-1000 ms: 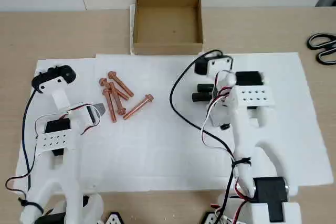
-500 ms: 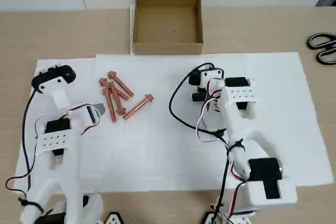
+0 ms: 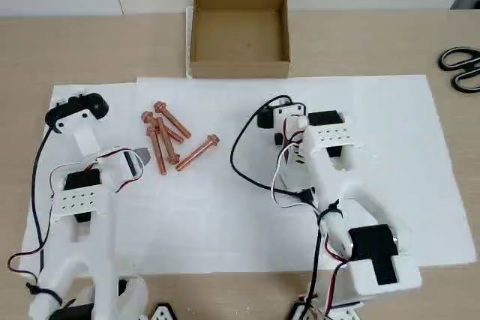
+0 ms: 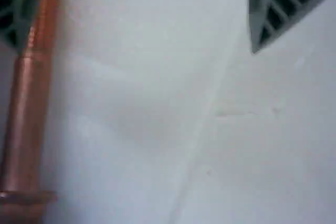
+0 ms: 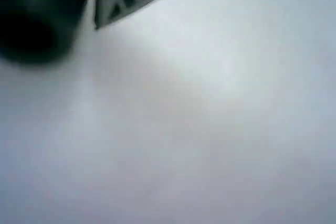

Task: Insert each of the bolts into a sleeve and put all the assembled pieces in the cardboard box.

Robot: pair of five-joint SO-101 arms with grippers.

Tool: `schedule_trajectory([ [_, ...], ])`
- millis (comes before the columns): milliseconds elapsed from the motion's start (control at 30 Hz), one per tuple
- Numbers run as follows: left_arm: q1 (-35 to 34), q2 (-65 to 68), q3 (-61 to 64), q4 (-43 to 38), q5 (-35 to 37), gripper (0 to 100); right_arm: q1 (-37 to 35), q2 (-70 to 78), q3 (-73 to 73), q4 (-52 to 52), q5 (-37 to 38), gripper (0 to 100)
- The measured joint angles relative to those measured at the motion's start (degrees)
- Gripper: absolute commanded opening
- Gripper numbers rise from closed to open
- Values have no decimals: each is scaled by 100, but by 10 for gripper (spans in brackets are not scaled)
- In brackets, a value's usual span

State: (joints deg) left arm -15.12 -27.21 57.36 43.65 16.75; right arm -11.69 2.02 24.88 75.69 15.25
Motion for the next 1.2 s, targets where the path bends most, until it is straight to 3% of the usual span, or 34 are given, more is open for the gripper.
schedule_trajectory([
  [567, 0, 0, 0, 0, 0, 262, -9, 35, 0, -18, -9, 162],
  [733, 0, 0, 0, 0, 0, 262, 26, 35, 0, -18, -9, 91],
  [1067, 0, 0, 0, 0, 0, 262, 149, 35, 0, -62, -9, 80],
  [1200, 0, 0, 0, 0, 0, 262, 149, 35, -35, -44, -9, 14],
])
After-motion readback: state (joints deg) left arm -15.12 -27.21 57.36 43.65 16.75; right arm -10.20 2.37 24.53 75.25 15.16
